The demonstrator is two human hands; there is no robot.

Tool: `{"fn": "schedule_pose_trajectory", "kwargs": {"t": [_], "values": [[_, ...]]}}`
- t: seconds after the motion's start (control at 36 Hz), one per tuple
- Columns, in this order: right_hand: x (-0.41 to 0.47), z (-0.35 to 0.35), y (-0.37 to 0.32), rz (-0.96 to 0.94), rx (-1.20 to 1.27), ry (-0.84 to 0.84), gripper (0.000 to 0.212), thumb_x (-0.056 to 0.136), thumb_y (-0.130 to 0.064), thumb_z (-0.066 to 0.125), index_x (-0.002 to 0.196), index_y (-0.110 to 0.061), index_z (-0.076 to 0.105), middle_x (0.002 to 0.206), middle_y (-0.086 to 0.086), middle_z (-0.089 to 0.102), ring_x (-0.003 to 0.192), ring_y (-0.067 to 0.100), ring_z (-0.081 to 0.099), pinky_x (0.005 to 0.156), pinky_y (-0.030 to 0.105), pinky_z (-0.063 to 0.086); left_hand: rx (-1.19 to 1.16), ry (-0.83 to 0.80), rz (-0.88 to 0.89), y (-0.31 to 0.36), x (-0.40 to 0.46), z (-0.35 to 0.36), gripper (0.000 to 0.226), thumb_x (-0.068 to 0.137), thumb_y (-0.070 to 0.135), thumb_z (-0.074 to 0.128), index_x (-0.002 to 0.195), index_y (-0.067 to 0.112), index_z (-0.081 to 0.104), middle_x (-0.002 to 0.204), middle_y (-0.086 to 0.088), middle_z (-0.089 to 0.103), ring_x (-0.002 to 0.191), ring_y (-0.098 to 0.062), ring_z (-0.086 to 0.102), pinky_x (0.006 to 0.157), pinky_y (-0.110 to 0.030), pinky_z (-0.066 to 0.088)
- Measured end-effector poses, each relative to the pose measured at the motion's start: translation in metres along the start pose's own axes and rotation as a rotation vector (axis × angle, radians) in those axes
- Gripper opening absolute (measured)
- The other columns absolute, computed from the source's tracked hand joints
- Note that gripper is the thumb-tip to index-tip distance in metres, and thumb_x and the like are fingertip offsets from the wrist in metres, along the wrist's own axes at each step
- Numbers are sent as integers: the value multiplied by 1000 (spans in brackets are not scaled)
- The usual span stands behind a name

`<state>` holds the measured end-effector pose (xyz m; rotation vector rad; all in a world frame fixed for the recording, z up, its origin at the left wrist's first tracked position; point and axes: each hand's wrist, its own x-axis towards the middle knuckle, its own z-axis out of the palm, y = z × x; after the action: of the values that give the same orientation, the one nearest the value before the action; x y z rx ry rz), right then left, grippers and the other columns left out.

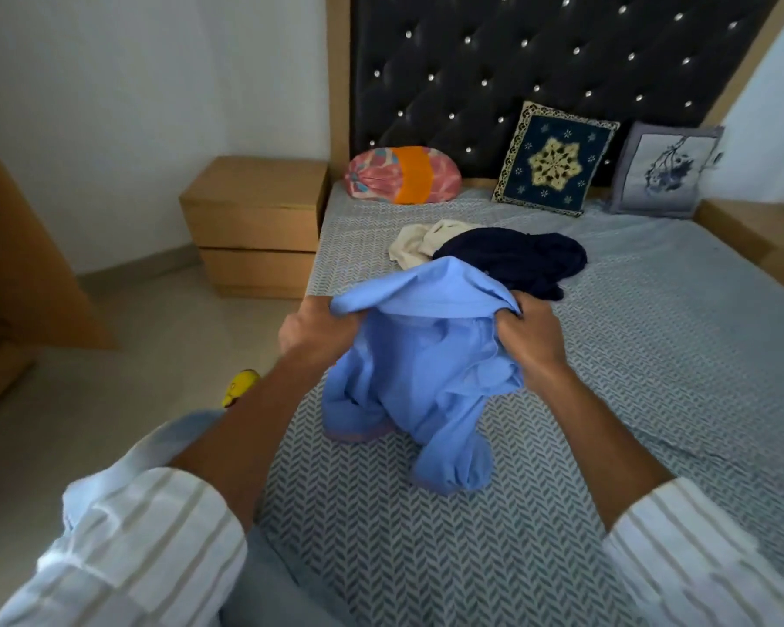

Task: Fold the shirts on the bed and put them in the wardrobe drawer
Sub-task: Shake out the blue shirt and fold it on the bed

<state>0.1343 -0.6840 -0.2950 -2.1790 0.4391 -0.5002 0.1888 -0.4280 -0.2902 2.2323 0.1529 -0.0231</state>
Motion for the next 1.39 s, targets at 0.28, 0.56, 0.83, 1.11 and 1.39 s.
{"fn": "schedule_pose_trajectory", "kwargs": {"t": [0.28,0.56,0.83,1.11,1.39], "values": [[45,-54,-2,-63,-507,-272,35,74,-44,83,67,-19,60,69,-1,64,68,16,63,60,32,47,-24,64,113,22,29,-22,33,83,14,50,106,7,72,106,-23,70,106,-42,64,87,-41,52],[83,-105,-38,210,-206,74,18,89,-21,47,77,-22,59,80,6,64,74,26,62,56,29,48,142,-8,277,104,56,-45,23,83,9,47,93,17,67,75,-5,61,77,-36,66,64,-30,48],[97,-105,-43,298,745,122,18,103,-9,51,110,-14,67,108,5,70,95,22,71,71,38,63,-517,-271,133,142,65,-41,13,100,5,53,98,7,66,101,-12,68,97,-37,69,81,-50,60],[54,-9,-7,219,425,-171,70,69,-36,91,127,-13,59,116,4,71,106,19,69,90,36,57,-837,-679,-10,176,30,-19,26,107,20,38,107,4,59,107,-17,69,75,-33,74,69,-43,63],[11,56,-4,24,-1,53,62,69,-70,73,104,-20,64,98,-1,68,90,13,67,66,24,46,-905,-651,-104,163,27,20,23,101,24,45,94,12,63,85,-6,73,72,-23,69,81,-39,49]]}}
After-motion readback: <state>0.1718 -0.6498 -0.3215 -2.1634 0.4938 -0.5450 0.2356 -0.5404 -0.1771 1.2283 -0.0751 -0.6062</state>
